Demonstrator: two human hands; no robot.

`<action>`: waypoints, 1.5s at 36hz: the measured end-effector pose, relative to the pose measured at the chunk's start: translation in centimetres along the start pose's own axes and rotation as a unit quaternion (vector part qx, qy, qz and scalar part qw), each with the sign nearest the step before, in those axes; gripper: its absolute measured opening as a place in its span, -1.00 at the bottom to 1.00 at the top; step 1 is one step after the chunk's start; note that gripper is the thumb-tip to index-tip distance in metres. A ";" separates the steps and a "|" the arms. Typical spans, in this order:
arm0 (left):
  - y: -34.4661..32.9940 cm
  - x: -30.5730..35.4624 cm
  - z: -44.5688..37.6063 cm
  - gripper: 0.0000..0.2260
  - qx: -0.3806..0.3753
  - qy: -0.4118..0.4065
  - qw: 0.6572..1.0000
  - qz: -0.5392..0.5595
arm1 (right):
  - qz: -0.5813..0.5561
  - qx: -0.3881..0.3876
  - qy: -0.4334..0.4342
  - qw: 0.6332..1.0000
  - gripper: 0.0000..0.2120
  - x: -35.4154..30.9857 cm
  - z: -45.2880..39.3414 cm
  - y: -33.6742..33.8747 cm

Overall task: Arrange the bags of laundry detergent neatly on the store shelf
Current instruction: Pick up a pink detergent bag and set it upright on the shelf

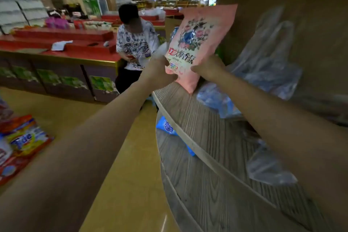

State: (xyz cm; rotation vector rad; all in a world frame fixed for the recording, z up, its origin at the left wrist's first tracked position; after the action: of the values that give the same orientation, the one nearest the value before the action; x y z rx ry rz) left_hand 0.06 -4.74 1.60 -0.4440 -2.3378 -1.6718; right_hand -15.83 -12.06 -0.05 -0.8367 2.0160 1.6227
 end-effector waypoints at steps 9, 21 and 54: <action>-1.4 -2.1 -2.1 -0.55 -0.018 0.024 0.999 -0.012 | -0.153 -0.041 -0.094 0.983 -0.33 2.0 -2.6 -3.8; -1.1 -5.1 -2.5 -0.55 -0.036 0.061 0.997 -0.022 | -0.441 0.036 -0.206 0.873 -0.12 3.3 -4.1 -6.9; 16.8 -21.1 19.0 -0.56 0.087 0.358 0.919 -0.140 | -0.418 -0.126 0.096 0.895 -0.53 -21.7 9.1 -14.9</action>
State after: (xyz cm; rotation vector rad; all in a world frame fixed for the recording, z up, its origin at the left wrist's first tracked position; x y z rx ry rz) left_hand 25.66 15.99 2.64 0.4909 -2.0001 -1.3771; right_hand 9.75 -1.12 1.35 -1.7163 1.2311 1.3040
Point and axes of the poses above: each hand's wrist, its own z-axis away from the middle knuckle, its own y-axis out of the back of the hand, x = y × z, the point moved 5 cm from there along -z, towards the middle knuckle, and after that the axes turned 9 degrees about -z, right-handed, at the moved point
